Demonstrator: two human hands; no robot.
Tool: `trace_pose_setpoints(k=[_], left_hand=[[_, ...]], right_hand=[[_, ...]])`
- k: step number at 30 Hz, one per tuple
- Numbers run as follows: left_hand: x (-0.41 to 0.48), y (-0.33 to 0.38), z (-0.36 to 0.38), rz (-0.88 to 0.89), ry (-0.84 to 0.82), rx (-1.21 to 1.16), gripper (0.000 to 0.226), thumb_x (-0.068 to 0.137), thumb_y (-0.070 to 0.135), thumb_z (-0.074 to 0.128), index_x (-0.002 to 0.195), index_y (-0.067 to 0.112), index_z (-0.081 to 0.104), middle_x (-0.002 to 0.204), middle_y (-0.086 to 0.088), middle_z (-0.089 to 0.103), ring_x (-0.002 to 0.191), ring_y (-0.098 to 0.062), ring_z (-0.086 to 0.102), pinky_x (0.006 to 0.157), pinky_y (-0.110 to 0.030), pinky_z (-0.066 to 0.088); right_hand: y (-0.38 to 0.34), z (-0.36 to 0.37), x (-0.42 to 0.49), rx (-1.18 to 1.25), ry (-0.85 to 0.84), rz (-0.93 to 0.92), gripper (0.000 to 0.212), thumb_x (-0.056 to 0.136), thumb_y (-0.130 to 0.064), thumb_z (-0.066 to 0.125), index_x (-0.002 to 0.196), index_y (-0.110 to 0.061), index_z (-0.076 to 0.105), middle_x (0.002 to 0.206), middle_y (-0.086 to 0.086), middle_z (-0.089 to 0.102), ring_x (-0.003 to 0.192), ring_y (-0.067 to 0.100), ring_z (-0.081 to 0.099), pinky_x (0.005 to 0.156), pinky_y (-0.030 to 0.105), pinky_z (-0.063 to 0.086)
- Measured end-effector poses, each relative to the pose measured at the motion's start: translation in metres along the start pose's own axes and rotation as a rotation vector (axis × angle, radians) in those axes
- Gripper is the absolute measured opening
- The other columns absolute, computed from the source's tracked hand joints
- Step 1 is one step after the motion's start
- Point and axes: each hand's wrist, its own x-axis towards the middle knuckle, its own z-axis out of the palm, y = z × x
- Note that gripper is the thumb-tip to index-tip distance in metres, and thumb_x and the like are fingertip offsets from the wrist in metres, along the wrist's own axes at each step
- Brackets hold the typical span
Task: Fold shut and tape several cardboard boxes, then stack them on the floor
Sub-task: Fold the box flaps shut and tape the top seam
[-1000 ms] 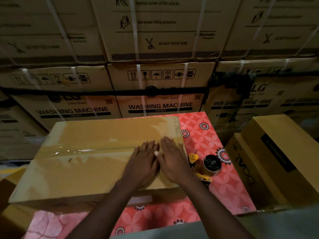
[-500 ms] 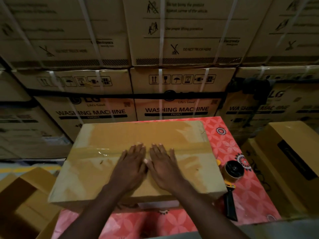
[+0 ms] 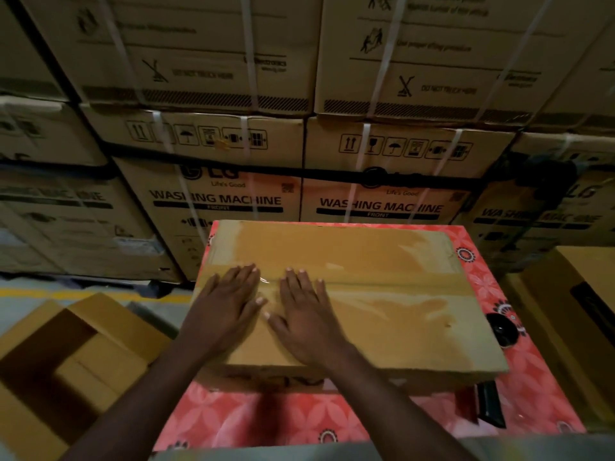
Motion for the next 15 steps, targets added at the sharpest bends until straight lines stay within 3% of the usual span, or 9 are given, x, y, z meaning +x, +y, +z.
trace_pose_setpoints(k=[3,5,8,12,15], left_hand=[[-0.010,-0.028,-0.014,-0.078,0.046,-0.053,0.091,0.092,0.073,0.004,0.158,0.018,0.031,0.165,0.001,0.027,0.153,-0.020,0.022,0.121,-0.051,0.018],[-0.014,-0.036,-0.021,-0.127,0.068,-0.168,0.092,0.089,0.070,0.012,0.156,0.011,0.034,0.164,-0.007,0.031,0.151,-0.024,0.026,0.121,-0.046,0.019],[-0.017,-0.033,-0.025,-0.222,0.122,-0.382,0.082,0.092,0.063,0.037,0.155,0.010,0.038,0.161,-0.009,0.034,0.145,-0.029,0.039,0.116,-0.038,0.033],[-0.018,-0.040,-0.016,-0.281,0.228,-0.581,0.067,0.097,0.032,0.066,0.154,0.011,0.038,0.156,0.000,0.039,0.141,-0.016,0.041,0.108,-0.024,0.034],[-0.017,-0.056,-0.009,-0.357,0.203,-0.855,0.072,0.092,0.023,0.072,0.155,0.019,0.038,0.151,0.008,0.043,0.140,-0.011,0.041,0.114,-0.034,0.040]], right_hand=[[0.004,-0.001,0.004,0.016,0.056,0.153,0.089,0.090,-0.064,0.002,0.162,-0.012,0.014,0.171,0.006,0.004,0.157,0.022,-0.002,0.126,0.048,-0.003],[0.002,-0.004,0.010,-0.005,0.081,0.295,0.082,0.098,-0.059,0.013,0.161,-0.006,0.012,0.170,0.011,0.004,0.157,0.027,-0.001,0.125,0.051,-0.002],[-0.020,-0.004,0.024,0.022,0.095,0.430,0.078,0.105,-0.053,0.028,0.160,0.000,0.011,0.169,0.020,0.002,0.156,0.034,-0.002,0.125,0.054,-0.002],[-0.070,0.013,0.039,0.037,0.093,0.298,0.085,0.095,-0.054,0.016,0.158,0.004,0.018,0.167,0.025,0.007,0.155,0.038,0.001,0.124,0.055,-0.003],[-0.100,0.022,0.043,0.055,0.024,0.069,0.092,0.088,-0.055,0.002,0.158,0.002,0.020,0.167,0.025,0.008,0.155,0.038,0.001,0.124,0.055,-0.004]])
